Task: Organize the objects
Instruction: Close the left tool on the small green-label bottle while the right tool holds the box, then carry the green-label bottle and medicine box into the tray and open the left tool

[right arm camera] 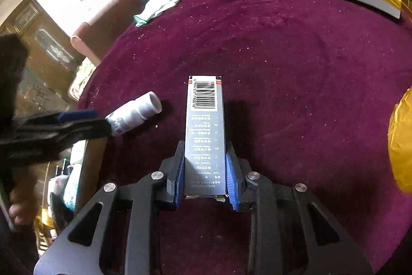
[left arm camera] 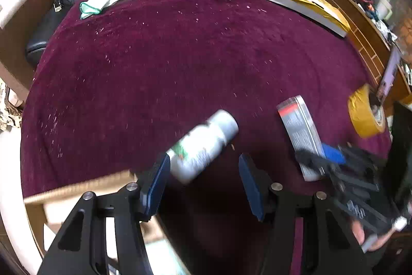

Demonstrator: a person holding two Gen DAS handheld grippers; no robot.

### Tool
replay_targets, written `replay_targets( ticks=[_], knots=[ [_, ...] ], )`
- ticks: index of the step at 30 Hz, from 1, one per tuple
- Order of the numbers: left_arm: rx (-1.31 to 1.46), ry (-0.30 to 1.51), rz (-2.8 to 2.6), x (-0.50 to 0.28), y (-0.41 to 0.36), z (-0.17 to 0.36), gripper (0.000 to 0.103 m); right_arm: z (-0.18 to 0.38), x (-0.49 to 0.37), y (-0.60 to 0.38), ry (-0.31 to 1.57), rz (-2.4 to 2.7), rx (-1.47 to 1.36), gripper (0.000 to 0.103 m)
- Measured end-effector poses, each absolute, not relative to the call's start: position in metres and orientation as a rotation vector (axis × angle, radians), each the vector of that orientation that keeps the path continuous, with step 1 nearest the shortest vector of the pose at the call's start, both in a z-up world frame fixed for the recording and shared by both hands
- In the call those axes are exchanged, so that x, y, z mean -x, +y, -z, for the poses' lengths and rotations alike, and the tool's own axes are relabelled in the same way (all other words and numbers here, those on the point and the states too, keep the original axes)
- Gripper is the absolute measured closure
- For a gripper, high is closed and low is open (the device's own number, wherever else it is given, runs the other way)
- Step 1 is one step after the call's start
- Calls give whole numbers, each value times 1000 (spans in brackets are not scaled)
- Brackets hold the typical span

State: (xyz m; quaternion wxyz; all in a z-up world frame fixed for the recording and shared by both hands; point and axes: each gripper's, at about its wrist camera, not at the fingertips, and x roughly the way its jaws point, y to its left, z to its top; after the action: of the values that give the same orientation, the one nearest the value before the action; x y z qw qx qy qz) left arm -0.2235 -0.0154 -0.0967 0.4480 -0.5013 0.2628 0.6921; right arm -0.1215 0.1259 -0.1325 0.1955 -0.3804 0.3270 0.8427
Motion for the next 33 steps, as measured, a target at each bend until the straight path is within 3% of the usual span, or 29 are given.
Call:
replay_targets(
  ticks=[9,12,17,27,31,33],
  knots=[
    [1287,761,-1700,216,9,124,49,134,120,124,933,-2343,1084,76],
    [1311,812,-1720,209,13,125,69,136,118,125,939,-2339,1089,76],
    [1330,890,-1735,196,10,126,69,139,122,124,911,-2326,1113,76],
    [1356,712,-1724,141,-65,95,69,141,124,120,879,-2352,1139,76],
    [1392,599,-1702,122,-97,90,69,143,98,94,1033,-2362,1172,76],
    [1362,590,-1730,107,-114,84,69,144,85,76,1012,-2369,1184,76]
  ],
)
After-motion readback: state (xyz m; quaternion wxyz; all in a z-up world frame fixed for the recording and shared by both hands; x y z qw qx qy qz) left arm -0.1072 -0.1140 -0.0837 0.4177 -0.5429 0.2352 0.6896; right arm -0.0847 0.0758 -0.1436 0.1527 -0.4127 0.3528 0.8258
